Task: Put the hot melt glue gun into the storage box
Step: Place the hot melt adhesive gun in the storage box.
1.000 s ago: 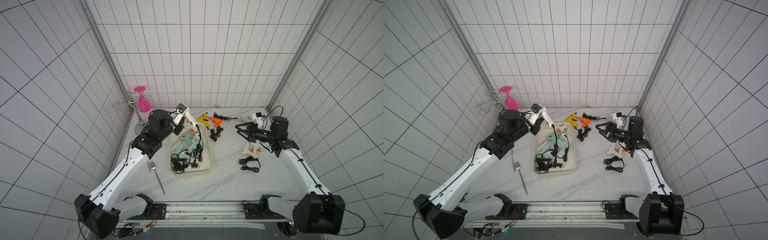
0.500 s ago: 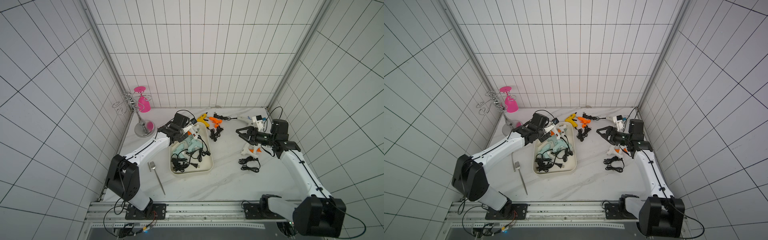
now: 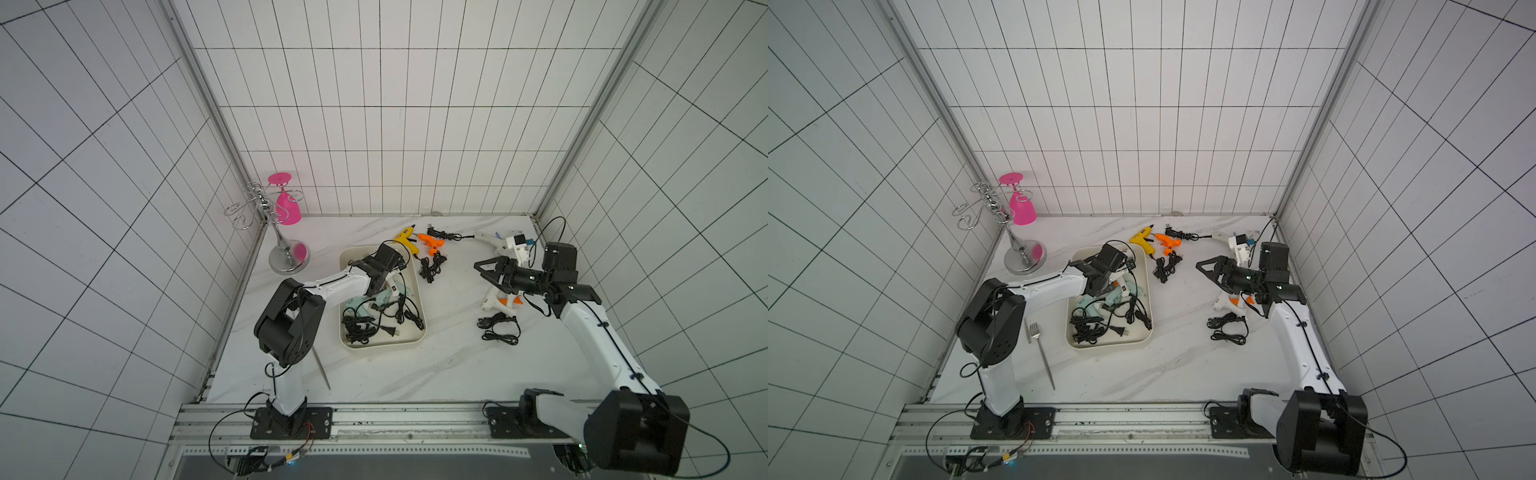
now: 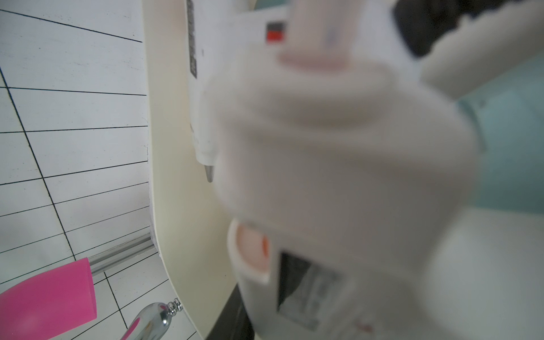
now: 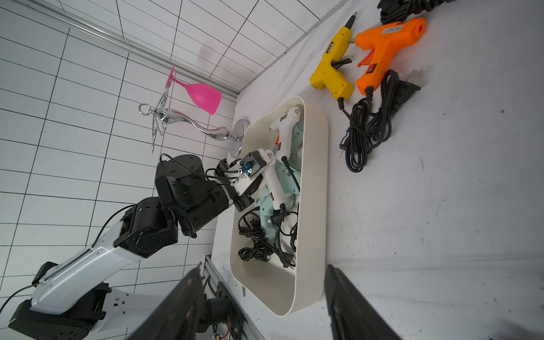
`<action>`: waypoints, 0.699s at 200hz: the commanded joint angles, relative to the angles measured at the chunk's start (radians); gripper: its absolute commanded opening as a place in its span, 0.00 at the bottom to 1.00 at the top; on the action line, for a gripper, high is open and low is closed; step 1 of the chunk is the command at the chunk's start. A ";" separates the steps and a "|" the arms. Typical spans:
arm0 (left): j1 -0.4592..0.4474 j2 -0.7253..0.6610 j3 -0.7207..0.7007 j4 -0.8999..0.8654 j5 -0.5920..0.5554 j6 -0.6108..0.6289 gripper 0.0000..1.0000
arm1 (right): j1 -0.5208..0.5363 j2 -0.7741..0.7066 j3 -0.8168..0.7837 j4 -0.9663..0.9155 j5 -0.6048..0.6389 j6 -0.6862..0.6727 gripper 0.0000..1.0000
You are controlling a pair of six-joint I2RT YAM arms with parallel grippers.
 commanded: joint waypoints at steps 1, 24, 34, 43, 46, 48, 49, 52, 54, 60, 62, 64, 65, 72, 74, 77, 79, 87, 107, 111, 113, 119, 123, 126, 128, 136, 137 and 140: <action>-0.042 0.052 0.034 0.042 -0.047 0.008 0.32 | -0.009 0.015 -0.036 -0.014 0.011 -0.023 0.68; -0.074 0.069 0.026 0.053 -0.083 0.000 0.46 | -0.007 0.021 -0.040 -0.021 0.016 -0.025 0.68; -0.084 0.066 0.022 0.060 -0.097 -0.003 0.49 | -0.008 0.026 -0.040 -0.028 0.018 -0.028 0.68; -0.092 0.060 0.016 0.066 -0.116 -0.001 0.50 | -0.007 0.031 -0.040 -0.033 0.019 -0.032 0.68; -0.094 0.058 0.016 0.067 -0.120 -0.001 0.51 | -0.007 0.032 -0.040 -0.033 0.020 -0.032 0.68; -0.096 0.057 0.013 0.067 -0.122 0.000 0.52 | -0.008 0.033 -0.040 -0.035 0.019 -0.032 0.68; -0.097 0.056 0.013 0.067 -0.123 0.000 0.52 | -0.008 0.034 -0.040 -0.035 0.020 -0.032 0.68; -0.101 0.052 0.011 0.068 -0.123 0.000 0.52 | -0.008 0.037 -0.039 -0.036 0.020 -0.032 0.68; -0.103 0.049 0.010 0.069 -0.122 0.000 0.53 | -0.008 0.038 -0.039 -0.037 0.020 -0.033 0.68; -0.107 0.040 0.003 0.073 -0.121 0.002 0.54 | -0.008 0.039 -0.039 -0.037 0.021 -0.033 0.68; -0.110 0.038 0.001 0.075 -0.119 0.003 0.54 | -0.007 0.041 -0.039 -0.037 0.021 -0.033 0.68; -0.111 0.035 0.000 0.077 -0.116 0.003 0.55 | -0.007 0.043 -0.039 -0.037 0.021 -0.033 0.68; -0.112 0.034 -0.001 0.078 -0.115 0.004 0.55 | -0.008 0.043 -0.039 -0.036 0.021 -0.033 0.68; -0.118 0.026 -0.007 0.082 -0.107 0.008 0.57 | -0.008 0.048 -0.039 -0.037 0.024 -0.033 0.68; -0.119 0.024 -0.009 0.083 -0.107 0.009 0.57 | -0.007 0.050 -0.038 -0.039 0.024 -0.035 0.68; -0.122 0.023 -0.010 0.083 -0.107 0.011 0.58 | -0.007 0.052 -0.036 -0.043 0.027 -0.036 0.68; -0.122 0.022 -0.010 0.083 -0.108 0.012 0.59 | -0.007 0.053 -0.035 -0.045 0.028 -0.037 0.68; -0.126 0.023 -0.009 0.081 -0.120 0.014 0.59 | -0.007 0.057 -0.029 -0.060 0.037 -0.046 0.68; -0.130 0.009 -0.005 0.068 -0.161 0.002 0.60 | -0.008 0.056 -0.012 -0.119 0.092 -0.084 0.68; -0.130 0.001 -0.005 0.064 -0.164 -0.003 0.62 | -0.007 0.055 -0.009 -0.130 0.104 -0.093 0.68; -0.130 -0.004 -0.005 0.062 -0.166 -0.005 0.62 | -0.007 0.054 -0.008 -0.139 0.110 -0.099 0.68; -0.132 -0.018 -0.004 0.061 -0.170 -0.016 0.65 | -0.007 0.052 -0.003 -0.159 0.130 -0.112 0.68; -0.132 -0.028 -0.003 0.059 -0.175 -0.024 0.67 | -0.007 0.051 0.001 -0.172 0.143 -0.119 0.68; -0.133 -0.037 -0.003 0.057 -0.178 -0.031 0.67 | -0.008 0.051 0.001 -0.179 0.150 -0.125 0.68; -0.132 -0.043 -0.002 0.054 -0.179 -0.035 0.67 | -0.007 0.051 0.004 -0.184 0.153 -0.128 0.68; -0.133 -0.066 0.000 0.034 -0.173 -0.047 0.68 | -0.007 0.051 0.009 -0.201 0.163 -0.141 0.68; -0.133 -0.069 0.001 0.032 -0.171 -0.049 0.68 | -0.007 0.051 0.010 -0.203 0.164 -0.142 0.68; -0.135 -0.078 0.001 0.029 -0.169 -0.055 0.68 | -0.008 0.051 0.011 -0.207 0.165 -0.144 0.68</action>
